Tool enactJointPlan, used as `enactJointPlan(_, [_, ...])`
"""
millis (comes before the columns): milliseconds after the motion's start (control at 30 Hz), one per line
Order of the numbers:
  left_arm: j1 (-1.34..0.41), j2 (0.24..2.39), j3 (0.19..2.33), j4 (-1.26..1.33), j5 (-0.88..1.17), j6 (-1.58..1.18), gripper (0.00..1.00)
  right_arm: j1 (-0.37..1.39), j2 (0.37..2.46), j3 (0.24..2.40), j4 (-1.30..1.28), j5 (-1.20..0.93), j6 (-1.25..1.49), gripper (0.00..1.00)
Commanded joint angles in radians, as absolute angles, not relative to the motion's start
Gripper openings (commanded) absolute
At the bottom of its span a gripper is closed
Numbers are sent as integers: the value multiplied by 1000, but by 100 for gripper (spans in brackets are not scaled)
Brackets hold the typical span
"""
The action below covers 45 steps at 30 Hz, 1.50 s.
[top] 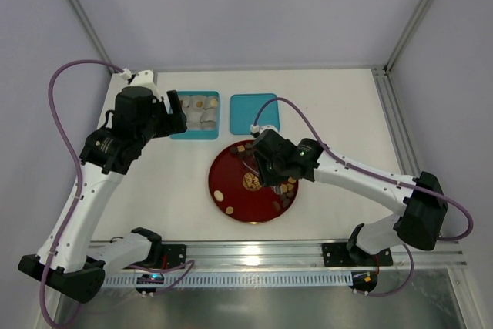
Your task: Pack the chocolate
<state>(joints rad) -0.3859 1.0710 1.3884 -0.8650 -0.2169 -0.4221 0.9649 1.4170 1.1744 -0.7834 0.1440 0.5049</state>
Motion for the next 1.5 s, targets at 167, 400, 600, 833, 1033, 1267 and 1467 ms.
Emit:
enactJointPlan(167, [-383, 1066, 1388, -831, -222, -423, 82, 969, 1456, 1259, -758, 167, 548, 36])
enactJointPlan(400, [-383, 1062, 1385, -833, -230, -414, 82, 969, 1473, 1270, -773, 187, 563, 37])
enactJointPlan(600, [-383, 1060, 1384, -830, -230, -414, 82, 968, 1474, 1284, -778, 202, 566, 38])
enactJointPlan(833, [-383, 1062, 1385, -831, -230, -414, 82, 966, 1506, 1292, -770, 201, 561, 40])
enactJointPlan(1033, [-383, 1061, 1385, -834, -235, -413, 82, 963, 1525, 1292, -759, 204, 561, 40])
enactJointPlan(1267, [-383, 1063, 1388, -835, -235, -411, 82, 963, 1545, 1301, -753, 206, 558, 40])
enactJointPlan(1467, [-385, 1060, 1387, -836, -236, -410, 82, 962, 1569, 1304, -749, 212, 555, 40])
